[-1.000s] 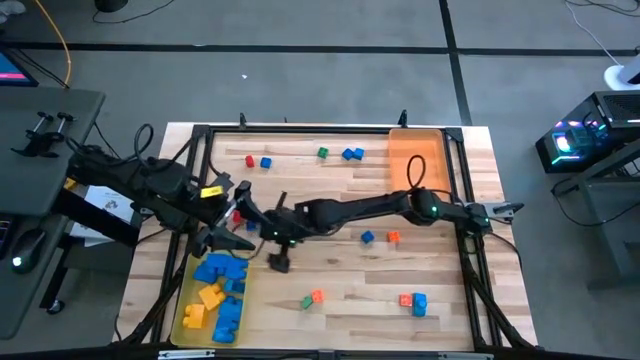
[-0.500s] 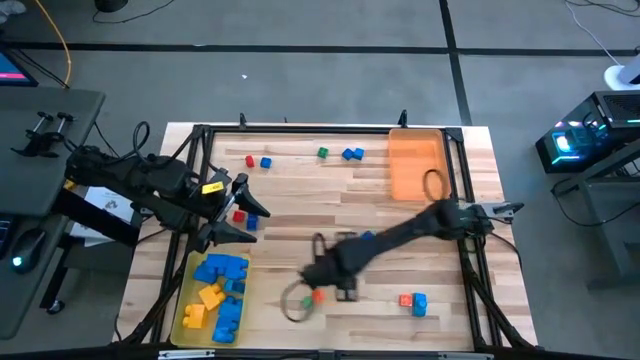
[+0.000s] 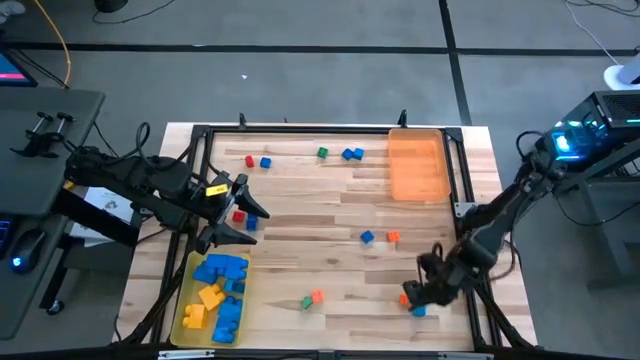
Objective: Sort blocks by size
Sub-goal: Put the large blue game piece into the yellow bin
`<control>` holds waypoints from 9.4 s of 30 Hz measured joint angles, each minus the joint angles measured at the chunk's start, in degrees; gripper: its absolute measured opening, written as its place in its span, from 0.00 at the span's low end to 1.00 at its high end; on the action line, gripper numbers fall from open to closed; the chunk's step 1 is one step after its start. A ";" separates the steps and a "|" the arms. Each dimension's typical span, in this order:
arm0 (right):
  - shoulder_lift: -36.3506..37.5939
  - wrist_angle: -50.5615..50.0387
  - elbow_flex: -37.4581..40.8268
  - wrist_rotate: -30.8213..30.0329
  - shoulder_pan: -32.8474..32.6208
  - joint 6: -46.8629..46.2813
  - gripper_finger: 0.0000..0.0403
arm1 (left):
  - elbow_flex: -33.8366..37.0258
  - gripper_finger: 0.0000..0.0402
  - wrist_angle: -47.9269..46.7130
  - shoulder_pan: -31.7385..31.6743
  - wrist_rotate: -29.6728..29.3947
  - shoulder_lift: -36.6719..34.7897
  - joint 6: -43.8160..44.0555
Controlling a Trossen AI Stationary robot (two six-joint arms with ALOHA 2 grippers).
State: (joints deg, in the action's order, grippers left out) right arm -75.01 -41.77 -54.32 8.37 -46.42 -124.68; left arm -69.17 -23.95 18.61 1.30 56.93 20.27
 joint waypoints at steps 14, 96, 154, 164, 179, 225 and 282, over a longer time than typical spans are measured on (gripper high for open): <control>-14.62 -0.93 -2.97 3.23 -0.42 -6.13 0.51 | 0.00 0.76 -1.69 0.00 0.00 0.00 -1.01; -73.84 41.68 -78.89 1.20 32.94 91.61 0.32 | -0.02 0.76 -45.09 24.83 -18.47 1.90 43.72; -56.65 -36.46 -77.51 -17.89 8.67 86.11 0.90 | -0.07 0.76 0.37 28.85 -11.04 38.07 37.86; -56.48 -45.73 -77.69 -24.52 1.32 58.67 0.90 | -20.02 0.76 -15.20 26.67 -11.47 59.98 11.46; -56.48 -43.90 -77.71 -22.70 -2.07 33.08 0.90 | -27.27 0.76 -17.74 23.76 -13.53 66.97 -32.82; -56.45 -44.16 -77.78 -22.96 -1.17 33.48 0.90 | -26.32 0.76 -17.78 21.78 -9.42 68.02 -27.52; -56.45 -43.24 -77.71 -24.93 -0.05 33.50 0.90 | -26.43 0.76 -17.46 17.03 -3.73 68.21 -29.95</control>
State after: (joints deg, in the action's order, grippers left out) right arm -131.46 -85.01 -132.03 -16.56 -46.48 -91.18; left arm -95.60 -41.41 35.64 -2.43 125.14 -9.68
